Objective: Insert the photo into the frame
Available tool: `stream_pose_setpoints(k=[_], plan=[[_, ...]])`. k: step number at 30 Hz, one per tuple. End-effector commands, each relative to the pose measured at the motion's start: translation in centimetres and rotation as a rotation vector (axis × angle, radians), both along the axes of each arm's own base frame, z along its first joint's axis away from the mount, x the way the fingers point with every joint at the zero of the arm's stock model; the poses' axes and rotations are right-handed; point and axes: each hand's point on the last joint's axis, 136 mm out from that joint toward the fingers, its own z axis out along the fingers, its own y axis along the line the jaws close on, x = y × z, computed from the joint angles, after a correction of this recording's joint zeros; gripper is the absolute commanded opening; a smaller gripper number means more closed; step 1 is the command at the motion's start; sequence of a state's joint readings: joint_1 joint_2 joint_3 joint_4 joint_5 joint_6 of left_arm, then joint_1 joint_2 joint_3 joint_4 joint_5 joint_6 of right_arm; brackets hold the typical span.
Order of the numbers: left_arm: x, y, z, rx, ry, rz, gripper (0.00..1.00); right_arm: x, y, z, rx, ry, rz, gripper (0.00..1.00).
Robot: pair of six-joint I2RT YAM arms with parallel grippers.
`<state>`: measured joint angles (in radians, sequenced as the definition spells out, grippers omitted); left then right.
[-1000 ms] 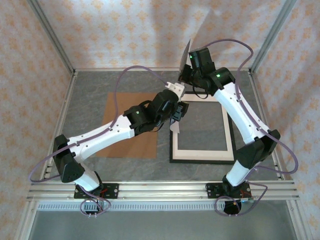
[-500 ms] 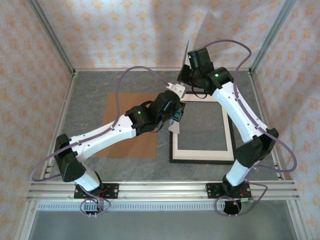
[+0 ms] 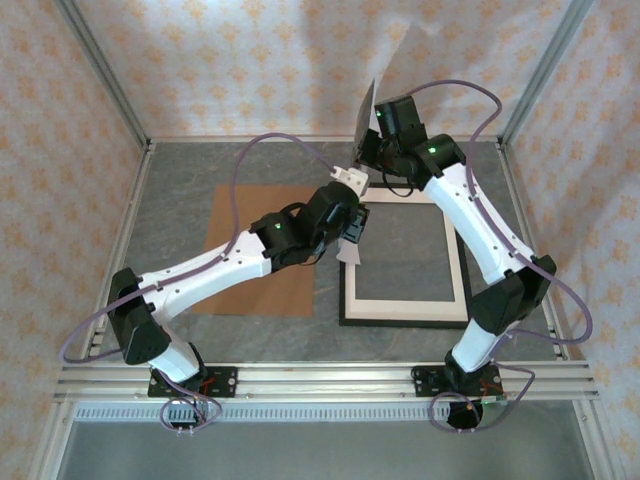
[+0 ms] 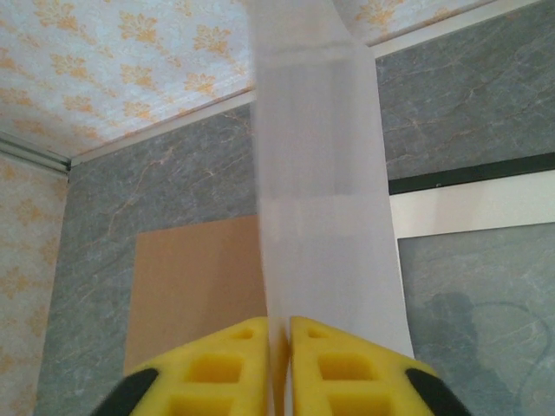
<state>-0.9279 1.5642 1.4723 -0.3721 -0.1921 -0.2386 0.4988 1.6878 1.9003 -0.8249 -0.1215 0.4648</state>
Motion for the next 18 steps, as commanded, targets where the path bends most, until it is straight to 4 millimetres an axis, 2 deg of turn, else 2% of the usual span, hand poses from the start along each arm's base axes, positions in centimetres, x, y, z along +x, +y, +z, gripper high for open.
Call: stream_pose_setpoints(k=[1, 5, 8, 11, 13, 18], plan=[[0.1, 1.5, 1.8, -0.090, -0.016, 0.025, 0.00, 0.3, -0.1, 2.2, 0.023, -0.055, -0.008, 0.31], [0.2, 2.9, 2.6, -0.243, 0.021, 0.021, 0.00, -0.4, -1.8, 4.8, 0.047, -0.109, -0.024, 0.60], [0.4, 4.9, 3.1, -0.401, 0.062, 0.049, 0.00, -1.3, -3.5, 6.6, 0.064, -0.163, -0.043, 0.70], [0.6, 7.7, 1.9, -0.528, 0.119, 0.122, 0.00, -2.0, -5.5, 6.8, 0.036, -0.188, -0.081, 0.77], [0.7, 9.8, 0.2, -0.583, 0.162, 0.185, 0.00, -2.1, -6.2, 5.4, 0.004, -0.164, -0.089, 0.78], [0.6, 13.4, -5.3, -0.657, 0.280, 0.311, 0.00, -2.1, -6.5, -2.2, -0.033, 0.012, -0.041, 0.81]])
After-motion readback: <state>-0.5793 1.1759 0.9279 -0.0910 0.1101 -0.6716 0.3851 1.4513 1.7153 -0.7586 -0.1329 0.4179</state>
